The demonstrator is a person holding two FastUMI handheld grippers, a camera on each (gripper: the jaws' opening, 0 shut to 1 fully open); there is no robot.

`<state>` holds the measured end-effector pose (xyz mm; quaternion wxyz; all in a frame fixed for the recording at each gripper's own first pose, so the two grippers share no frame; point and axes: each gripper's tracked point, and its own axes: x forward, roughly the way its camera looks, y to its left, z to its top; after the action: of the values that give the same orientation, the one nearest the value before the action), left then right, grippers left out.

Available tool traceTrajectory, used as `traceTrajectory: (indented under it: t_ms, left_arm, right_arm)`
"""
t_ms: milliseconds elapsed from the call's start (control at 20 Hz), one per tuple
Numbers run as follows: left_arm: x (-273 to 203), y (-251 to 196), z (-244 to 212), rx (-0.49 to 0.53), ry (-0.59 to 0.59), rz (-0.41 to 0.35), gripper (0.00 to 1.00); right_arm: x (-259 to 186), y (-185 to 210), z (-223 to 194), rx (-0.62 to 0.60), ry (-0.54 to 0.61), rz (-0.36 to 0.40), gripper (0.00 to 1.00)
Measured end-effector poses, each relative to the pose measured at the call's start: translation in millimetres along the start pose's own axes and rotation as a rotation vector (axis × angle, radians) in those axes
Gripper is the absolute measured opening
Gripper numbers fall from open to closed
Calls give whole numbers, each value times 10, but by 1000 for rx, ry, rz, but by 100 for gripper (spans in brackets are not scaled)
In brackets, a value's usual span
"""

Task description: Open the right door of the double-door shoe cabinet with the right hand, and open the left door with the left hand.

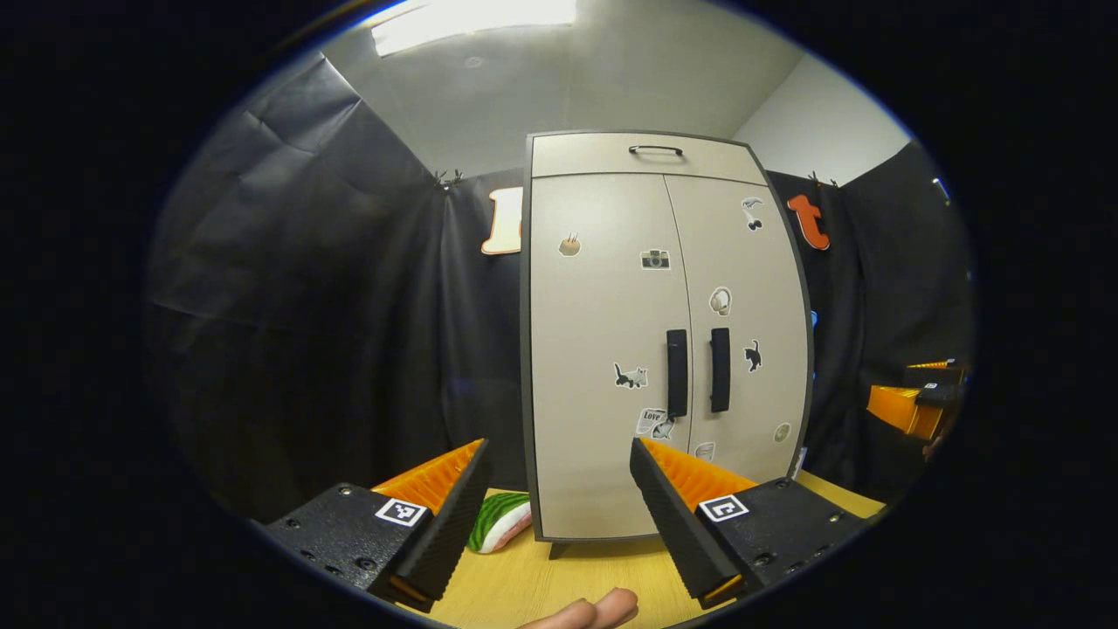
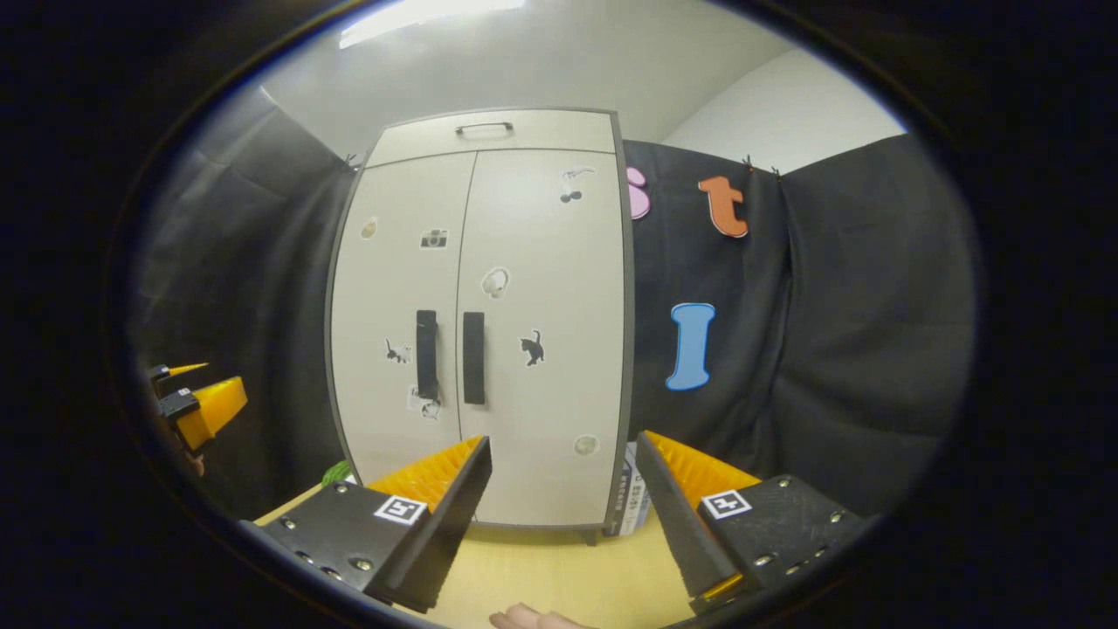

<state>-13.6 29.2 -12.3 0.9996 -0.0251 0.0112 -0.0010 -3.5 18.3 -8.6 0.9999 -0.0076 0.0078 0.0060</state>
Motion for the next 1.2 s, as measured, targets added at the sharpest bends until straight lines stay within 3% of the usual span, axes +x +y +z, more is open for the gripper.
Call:
traceTrajectory:
  t_ms: [400, 1200]
  left_arm:
    - [99, 111, -61, -31, -4, -15, 97]
    - [111, 87, -232, 1, -23, -103, 98]
  right_arm:
    - [315, 210, -70, -5, 11, 23, 99]
    - [1792, 947, 244, 27, -36, 94, 95]
